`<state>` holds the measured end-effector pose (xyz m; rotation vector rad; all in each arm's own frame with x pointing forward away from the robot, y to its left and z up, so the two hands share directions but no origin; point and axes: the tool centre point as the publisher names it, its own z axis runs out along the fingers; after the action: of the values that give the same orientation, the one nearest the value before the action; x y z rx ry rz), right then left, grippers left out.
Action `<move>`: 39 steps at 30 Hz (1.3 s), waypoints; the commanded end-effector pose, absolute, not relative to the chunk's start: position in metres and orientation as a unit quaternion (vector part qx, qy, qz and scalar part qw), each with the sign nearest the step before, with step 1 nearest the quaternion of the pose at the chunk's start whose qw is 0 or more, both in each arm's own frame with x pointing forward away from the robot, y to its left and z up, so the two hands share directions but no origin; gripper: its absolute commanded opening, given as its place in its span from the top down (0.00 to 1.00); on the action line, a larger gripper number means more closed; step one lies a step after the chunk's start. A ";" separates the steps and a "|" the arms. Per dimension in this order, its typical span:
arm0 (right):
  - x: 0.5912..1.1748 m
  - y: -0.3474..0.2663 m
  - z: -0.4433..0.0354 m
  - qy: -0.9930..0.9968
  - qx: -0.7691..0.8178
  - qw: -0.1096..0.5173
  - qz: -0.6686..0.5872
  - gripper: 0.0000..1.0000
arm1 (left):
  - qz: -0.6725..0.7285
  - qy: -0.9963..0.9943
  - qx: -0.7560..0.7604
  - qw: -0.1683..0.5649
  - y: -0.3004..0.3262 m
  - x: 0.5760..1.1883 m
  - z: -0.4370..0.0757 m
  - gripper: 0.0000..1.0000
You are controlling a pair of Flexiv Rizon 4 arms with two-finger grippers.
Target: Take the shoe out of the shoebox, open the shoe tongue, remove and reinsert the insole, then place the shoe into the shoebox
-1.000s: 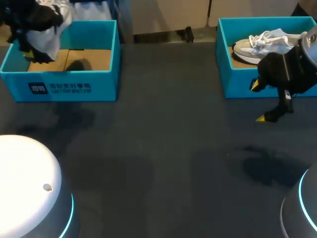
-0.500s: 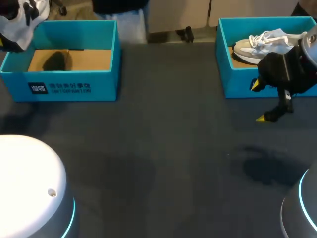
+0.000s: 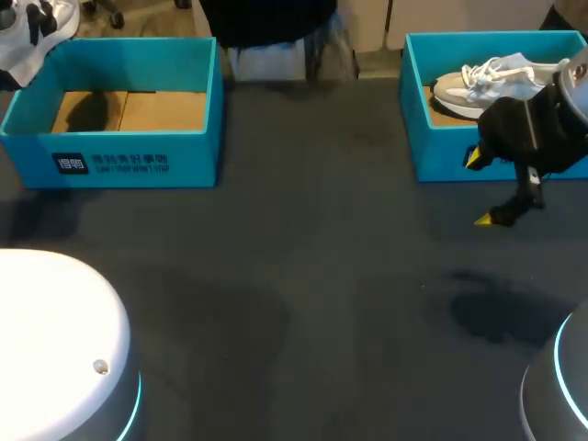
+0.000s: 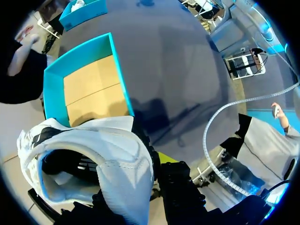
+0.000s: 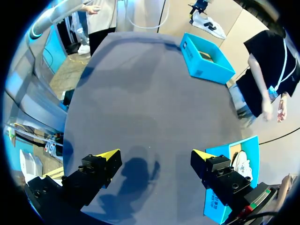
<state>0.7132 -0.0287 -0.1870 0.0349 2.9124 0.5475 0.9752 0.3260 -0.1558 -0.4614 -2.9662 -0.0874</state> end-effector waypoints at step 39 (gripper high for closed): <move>0.714 -0.028 -0.188 0.979 0.012 0.088 0.183 0.00 | -0.103 -0.698 -0.706 0.062 0.334 1.040 -0.169 1.00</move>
<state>0.7132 -0.0287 -0.1870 0.0349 2.9124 0.5475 1.0248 0.3309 -0.1697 -1.6283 -2.5721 -0.3277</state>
